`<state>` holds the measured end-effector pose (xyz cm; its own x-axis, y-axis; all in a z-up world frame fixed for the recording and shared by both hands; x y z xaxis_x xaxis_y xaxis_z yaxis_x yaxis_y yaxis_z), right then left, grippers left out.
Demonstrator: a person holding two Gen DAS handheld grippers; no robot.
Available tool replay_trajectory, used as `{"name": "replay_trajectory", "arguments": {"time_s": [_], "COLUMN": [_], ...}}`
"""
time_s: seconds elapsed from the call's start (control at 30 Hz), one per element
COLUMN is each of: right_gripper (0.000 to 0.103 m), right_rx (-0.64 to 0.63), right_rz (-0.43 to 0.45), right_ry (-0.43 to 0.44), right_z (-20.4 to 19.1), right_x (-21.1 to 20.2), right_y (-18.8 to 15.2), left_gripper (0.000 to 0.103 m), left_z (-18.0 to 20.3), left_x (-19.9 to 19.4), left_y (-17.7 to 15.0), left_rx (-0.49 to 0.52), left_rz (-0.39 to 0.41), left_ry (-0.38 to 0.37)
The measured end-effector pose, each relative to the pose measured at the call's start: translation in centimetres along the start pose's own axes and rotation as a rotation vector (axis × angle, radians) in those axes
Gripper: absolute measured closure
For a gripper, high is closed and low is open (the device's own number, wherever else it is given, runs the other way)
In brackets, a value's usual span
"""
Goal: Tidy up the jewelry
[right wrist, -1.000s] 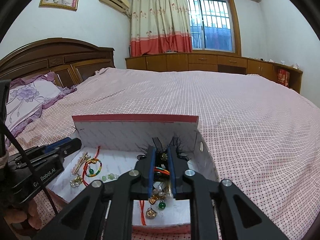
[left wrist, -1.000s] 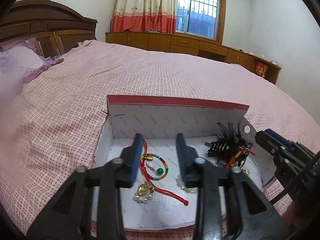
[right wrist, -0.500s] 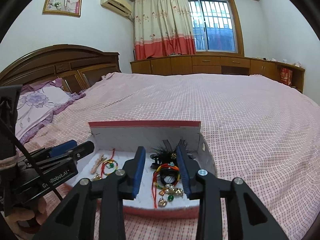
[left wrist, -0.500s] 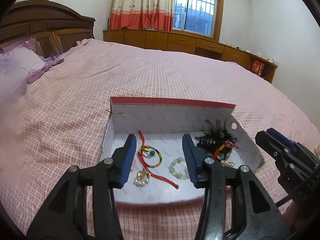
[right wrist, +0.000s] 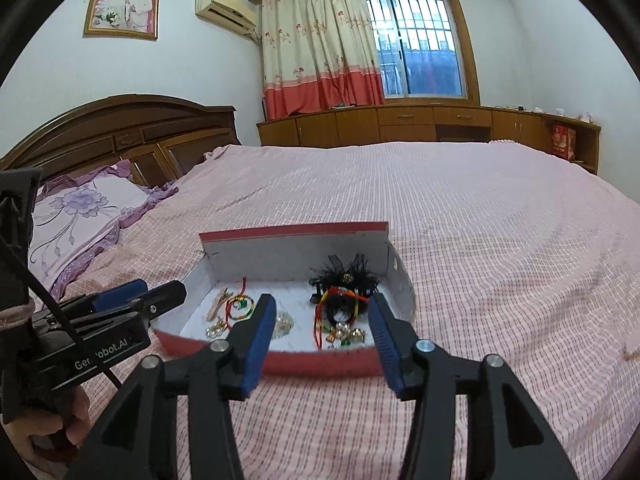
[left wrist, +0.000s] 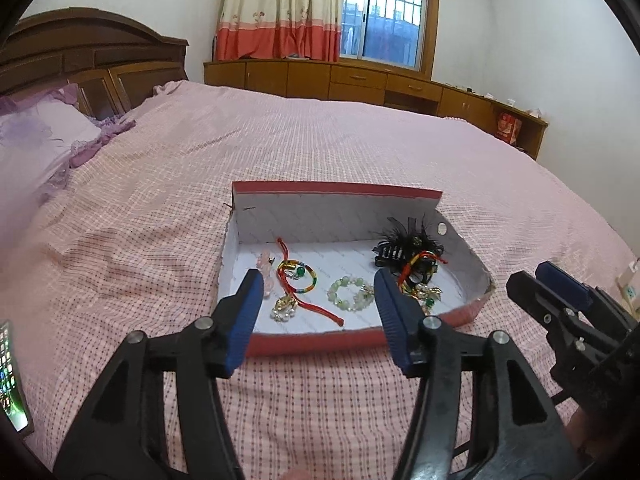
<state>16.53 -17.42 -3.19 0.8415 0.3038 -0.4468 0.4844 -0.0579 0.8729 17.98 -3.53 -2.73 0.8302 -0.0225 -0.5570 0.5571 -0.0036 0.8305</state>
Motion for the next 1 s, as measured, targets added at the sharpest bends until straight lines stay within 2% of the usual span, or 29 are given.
{"name": "replay_trajectory", "arguments": {"time_s": [0.27,1.0], "right_gripper": [0.041,0.040], "right_rx": [-0.001,0.007], "right_rz": [0.021,0.040], "right_ry": [0.003,-0.001], "right_z": [-0.9,-1.1], "right_x": [-2.5,-4.0], "right_y": [-0.6,-0.7], "left_gripper": [0.050,0.050], "left_z": [-0.4,-0.2], "left_x": [-2.0,-3.9], "left_y": [-0.5,-0.1], "left_rx": [-0.019,-0.004], "left_rz": [0.027,0.073], "left_ry": [0.004,0.013]}}
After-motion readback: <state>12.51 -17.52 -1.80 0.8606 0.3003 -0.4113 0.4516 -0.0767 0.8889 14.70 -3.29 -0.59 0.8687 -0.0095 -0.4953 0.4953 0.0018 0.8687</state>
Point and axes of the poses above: each gripper's, at about its wrist camera, not at the fingertips, and x roughly the way its jaws point, z to its right, y to its top, the point moved 9 cm from there along x, roughly the way its jaws point, and after that the axes turned 8 degrees about y, right-handed, at the moved point
